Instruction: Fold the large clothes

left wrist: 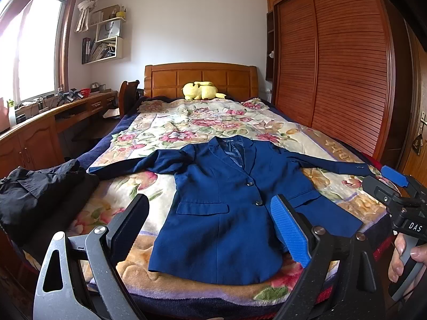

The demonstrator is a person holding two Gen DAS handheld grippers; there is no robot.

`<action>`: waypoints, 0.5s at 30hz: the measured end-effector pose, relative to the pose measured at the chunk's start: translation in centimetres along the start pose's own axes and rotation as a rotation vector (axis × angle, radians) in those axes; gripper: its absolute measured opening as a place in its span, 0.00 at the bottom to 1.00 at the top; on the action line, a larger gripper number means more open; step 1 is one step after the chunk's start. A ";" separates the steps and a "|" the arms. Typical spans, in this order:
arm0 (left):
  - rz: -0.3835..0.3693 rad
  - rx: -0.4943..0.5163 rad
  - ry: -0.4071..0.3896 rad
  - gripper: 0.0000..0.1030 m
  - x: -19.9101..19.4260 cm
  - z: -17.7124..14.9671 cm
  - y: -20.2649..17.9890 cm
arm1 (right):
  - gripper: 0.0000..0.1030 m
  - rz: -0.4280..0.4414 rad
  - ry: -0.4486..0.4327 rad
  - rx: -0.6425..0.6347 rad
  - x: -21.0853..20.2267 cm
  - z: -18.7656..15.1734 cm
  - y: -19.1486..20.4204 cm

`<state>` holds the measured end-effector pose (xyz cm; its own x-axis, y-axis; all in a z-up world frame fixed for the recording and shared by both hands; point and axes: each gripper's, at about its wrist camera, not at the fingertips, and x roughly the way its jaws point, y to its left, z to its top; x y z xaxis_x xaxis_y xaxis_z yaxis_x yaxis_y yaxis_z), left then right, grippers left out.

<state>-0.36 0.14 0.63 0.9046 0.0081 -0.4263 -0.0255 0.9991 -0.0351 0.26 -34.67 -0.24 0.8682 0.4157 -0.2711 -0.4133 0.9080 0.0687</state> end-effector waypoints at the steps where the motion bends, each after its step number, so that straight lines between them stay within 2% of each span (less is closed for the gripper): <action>1: 0.000 0.000 -0.001 0.90 -0.2 0.2 0.0 | 1.00 0.001 -0.002 0.000 0.0 0.0 0.0; 15: 0.003 0.000 -0.003 0.90 -0.4 0.5 -0.3 | 1.00 0.002 0.001 0.001 -0.1 0.0 -0.1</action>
<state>-0.47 -0.15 1.25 0.9056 0.0110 -0.4241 -0.0282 0.9990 -0.0342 0.19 -34.81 -0.26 0.8670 0.4179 -0.2715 -0.4151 0.9070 0.0706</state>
